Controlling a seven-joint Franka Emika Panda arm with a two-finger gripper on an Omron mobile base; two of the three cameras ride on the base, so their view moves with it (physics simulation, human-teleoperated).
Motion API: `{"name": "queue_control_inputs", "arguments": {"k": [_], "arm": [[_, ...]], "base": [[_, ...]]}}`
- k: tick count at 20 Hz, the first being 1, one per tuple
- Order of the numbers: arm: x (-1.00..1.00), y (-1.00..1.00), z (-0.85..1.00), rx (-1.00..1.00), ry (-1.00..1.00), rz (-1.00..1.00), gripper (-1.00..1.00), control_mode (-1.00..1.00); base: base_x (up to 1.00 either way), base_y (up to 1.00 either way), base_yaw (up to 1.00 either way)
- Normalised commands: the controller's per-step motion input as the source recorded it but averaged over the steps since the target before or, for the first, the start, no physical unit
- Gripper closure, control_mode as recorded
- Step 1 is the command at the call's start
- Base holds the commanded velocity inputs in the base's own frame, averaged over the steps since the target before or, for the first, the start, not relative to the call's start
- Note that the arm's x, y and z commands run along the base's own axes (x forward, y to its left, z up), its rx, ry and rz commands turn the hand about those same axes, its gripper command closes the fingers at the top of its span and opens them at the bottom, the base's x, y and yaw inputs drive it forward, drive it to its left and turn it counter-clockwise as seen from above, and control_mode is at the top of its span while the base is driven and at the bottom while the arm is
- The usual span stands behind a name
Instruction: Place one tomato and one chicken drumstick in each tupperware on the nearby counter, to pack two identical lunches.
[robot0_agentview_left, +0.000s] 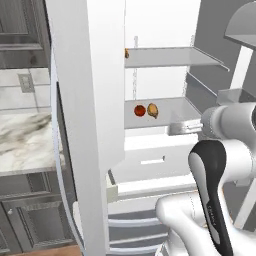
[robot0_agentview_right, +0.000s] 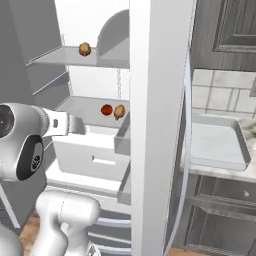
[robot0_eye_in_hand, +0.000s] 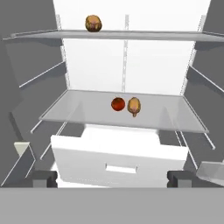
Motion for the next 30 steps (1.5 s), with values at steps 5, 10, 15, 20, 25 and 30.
{"name": "queue_control_inputs", "arguments": {"k": [5, 10, 15, 20, 25, 30], "arm": [[0.0, 0.0, 0.0, 0.0, 0.0, 0.0, -1.0, 1.0], [0.07, 0.01, 0.0, 0.0, 0.02, 0.0, -1.0, -1.0], [0.29, 0.18, 0.09, 0.0, 0.06, 0.0, -1.0, -1.0], [0.27, 0.07, 0.42, 0.0, -0.01, 0.0, -1.0, -1.0], [0.34, 0.0, 0.43, 0.0, -0.01, 0.0, -1.0, -1.0], [0.36, 0.07, 0.28, 0.0, -0.02, 0.01, -1.0, -1.0]], "base": [[0.73, 0.0, -0.03], [0.42, 0.0, -0.02], [0.0, 0.0, 0.0], [0.0, 0.0, 0.0], [0.0, 0.0, 0.0], [0.0, 0.0, 0.0]]}}
